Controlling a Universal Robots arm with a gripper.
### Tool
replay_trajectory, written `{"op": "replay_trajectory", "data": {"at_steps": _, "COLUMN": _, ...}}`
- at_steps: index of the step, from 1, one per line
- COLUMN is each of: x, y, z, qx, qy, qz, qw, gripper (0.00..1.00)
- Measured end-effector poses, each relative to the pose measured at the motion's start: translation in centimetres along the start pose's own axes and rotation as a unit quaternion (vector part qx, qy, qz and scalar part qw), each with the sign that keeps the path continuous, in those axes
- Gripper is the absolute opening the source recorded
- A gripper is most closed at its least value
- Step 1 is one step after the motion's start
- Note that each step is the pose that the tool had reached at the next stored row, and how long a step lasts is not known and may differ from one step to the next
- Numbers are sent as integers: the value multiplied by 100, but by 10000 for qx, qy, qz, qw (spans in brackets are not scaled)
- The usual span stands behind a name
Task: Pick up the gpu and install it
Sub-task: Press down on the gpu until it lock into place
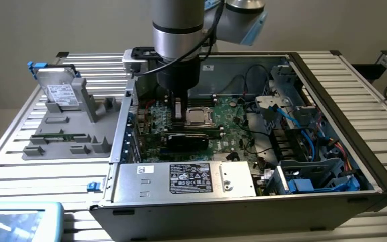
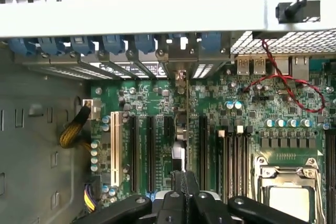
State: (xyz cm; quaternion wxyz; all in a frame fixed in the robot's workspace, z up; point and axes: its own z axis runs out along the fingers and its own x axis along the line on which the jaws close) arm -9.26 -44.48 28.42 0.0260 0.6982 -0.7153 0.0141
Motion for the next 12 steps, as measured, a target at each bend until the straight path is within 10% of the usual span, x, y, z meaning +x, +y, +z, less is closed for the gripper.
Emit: {"op": "replay_trajectory", "data": {"at_steps": 12, "x": 3, "y": 18, "z": -43, "qx": -1, "qy": 0, "qz": 0, "qw": 10000, "gripper": 12}}
